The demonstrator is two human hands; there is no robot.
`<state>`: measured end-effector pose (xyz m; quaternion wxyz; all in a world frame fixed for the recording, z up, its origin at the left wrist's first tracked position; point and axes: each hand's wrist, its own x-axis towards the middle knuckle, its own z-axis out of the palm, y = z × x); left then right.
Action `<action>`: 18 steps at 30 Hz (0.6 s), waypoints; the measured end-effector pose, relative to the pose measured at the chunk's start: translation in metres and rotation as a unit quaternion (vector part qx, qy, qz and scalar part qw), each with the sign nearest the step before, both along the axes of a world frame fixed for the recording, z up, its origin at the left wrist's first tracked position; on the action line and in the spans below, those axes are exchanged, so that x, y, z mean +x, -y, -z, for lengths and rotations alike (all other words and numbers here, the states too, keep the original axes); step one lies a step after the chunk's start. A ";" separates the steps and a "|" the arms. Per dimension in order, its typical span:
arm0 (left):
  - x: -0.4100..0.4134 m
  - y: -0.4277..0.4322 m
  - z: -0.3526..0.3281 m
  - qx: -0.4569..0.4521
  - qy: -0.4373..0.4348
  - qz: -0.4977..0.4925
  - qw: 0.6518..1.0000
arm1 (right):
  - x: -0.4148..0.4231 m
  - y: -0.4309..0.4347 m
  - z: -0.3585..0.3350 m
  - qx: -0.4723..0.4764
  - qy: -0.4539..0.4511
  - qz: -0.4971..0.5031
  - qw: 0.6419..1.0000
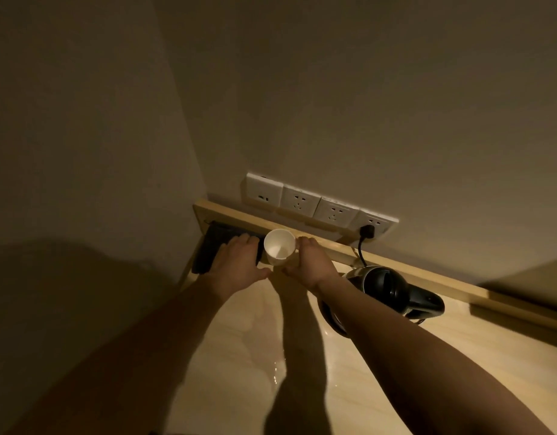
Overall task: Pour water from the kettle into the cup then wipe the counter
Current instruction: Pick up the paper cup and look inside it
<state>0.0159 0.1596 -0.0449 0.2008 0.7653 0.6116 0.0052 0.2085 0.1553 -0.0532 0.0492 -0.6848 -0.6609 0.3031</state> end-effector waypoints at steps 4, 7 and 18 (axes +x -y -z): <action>0.001 -0.020 0.009 -0.017 0.010 0.023 1.000 | -0.002 -0.010 0.008 0.008 -0.005 0.009 1.000; 0.003 -0.028 0.013 -0.014 0.029 0.048 0.998 | -0.002 -0.014 0.012 0.017 -0.007 0.024 1.000; 0.003 -0.016 0.011 -0.006 0.143 0.024 0.989 | -0.009 0.017 0.010 0.055 -0.066 0.108 0.990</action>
